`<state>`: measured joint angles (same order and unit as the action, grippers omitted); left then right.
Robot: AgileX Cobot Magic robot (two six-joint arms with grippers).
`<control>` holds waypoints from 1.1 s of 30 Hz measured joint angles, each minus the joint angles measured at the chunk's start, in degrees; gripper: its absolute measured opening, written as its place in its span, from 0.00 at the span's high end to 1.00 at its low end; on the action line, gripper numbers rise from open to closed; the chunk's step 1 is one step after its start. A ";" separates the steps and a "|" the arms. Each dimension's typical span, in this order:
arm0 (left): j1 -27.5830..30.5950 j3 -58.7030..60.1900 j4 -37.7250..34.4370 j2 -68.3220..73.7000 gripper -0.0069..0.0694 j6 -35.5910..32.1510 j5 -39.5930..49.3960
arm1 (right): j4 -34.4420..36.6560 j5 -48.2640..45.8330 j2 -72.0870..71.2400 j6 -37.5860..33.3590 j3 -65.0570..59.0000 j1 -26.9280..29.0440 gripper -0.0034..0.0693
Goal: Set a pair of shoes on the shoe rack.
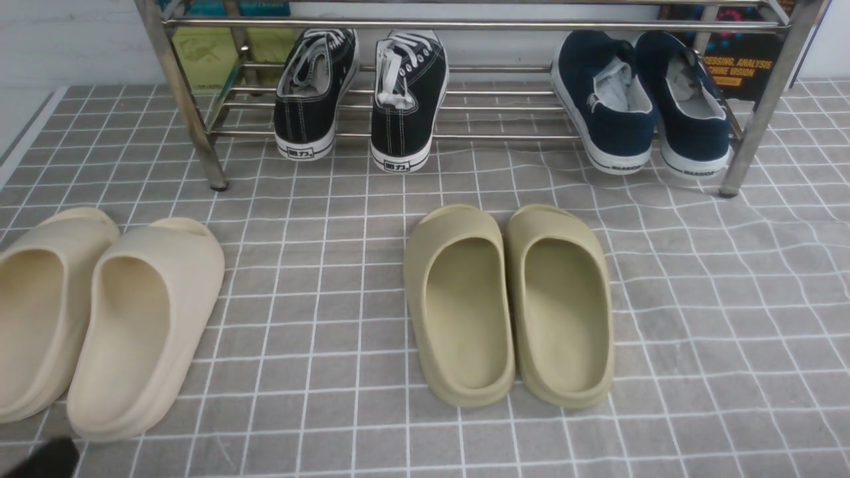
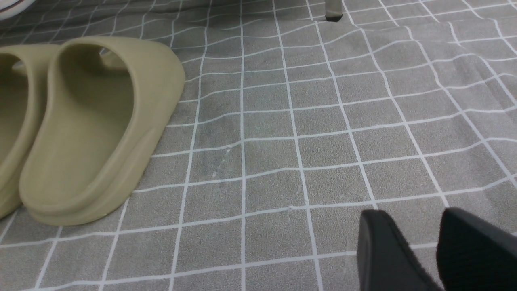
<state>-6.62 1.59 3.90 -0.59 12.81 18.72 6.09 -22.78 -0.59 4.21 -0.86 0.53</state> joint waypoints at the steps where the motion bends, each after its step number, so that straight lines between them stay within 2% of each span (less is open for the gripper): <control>1: 0.00 0.12 -0.97 0.00 0.93 -0.13 2.49 | 0.00 0.00 0.00 0.00 0.00 0.00 0.62; 10: 0.00 0.17 -5.66 0.00 0.93 -6.39 4.12 | 0.00 0.00 0.00 0.00 0.00 0.00 0.62; 33: 0.00 0.17 -7.11 0.00 0.93 -6.67 4.12 | 0.00 0.00 0.00 0.00 0.00 0.00 0.62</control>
<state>-6.62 1.76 -3.21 -0.59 6.15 22.84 6.09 -22.78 -0.59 4.21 -0.86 0.53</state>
